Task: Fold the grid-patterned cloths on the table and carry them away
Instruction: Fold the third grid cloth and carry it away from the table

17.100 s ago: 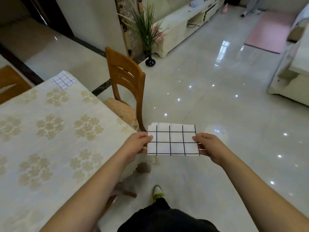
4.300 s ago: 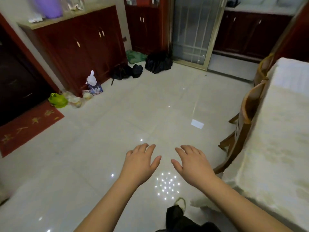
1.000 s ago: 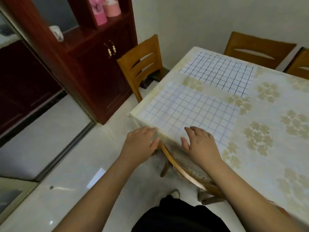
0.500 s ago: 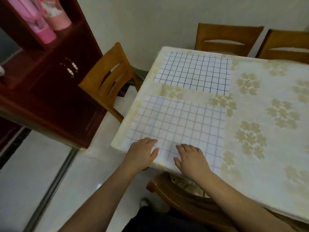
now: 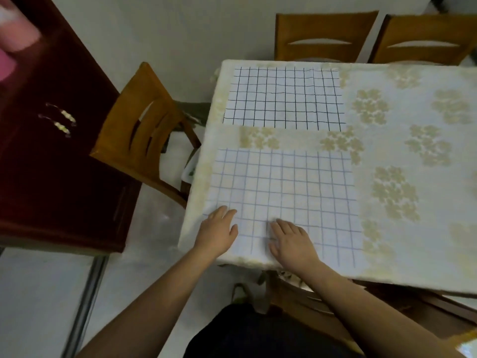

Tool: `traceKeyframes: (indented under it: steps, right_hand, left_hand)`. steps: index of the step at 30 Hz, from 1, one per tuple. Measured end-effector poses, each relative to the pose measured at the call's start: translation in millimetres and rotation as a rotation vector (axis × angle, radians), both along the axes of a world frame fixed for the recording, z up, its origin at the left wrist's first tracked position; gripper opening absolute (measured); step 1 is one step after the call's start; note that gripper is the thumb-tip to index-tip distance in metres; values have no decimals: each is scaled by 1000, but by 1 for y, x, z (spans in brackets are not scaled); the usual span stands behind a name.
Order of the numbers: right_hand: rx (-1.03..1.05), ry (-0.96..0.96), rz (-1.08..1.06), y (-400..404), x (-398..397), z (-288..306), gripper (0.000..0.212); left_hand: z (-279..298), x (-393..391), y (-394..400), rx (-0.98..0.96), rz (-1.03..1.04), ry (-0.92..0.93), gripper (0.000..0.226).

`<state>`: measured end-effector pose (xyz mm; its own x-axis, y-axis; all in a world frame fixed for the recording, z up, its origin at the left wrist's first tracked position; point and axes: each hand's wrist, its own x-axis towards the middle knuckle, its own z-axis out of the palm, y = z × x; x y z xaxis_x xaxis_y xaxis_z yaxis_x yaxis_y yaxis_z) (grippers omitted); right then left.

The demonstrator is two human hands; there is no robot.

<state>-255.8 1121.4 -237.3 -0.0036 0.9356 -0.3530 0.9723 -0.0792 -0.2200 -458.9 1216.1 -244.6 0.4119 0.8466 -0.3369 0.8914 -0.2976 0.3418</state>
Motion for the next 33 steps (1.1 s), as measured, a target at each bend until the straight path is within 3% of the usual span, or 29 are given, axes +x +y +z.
traceKeyframes:
  steps: [4, 6, 11, 18, 23, 33]
  right_hand:
    - [-55, 4, -14, 4, -4, -6, 82]
    - [-53, 11, -26, 4, -4, -9, 75]
    - [-51, 13, -49, 1, -4, -21, 64]
    - [-45, 45, -61, 0, -5, -26, 58]
    - [-49, 84, -70, 0, -1, -30, 59]
    - [-36, 105, -61, -3, 2, -32, 56]
  left_hand:
    - [-14, -12, -1, -11, 178, -51, 50]
    - [-22, -19, 0, 30, 309, -58, 48]
    - [-32, -27, 10, -27, 626, -322, 24]
    - [-26, -32, 27, -223, 950, -493, 34]
    - [-26, -40, 34, -314, 964, -504, 40]
    - [-17, -36, 37, -367, 912, -294, 40]
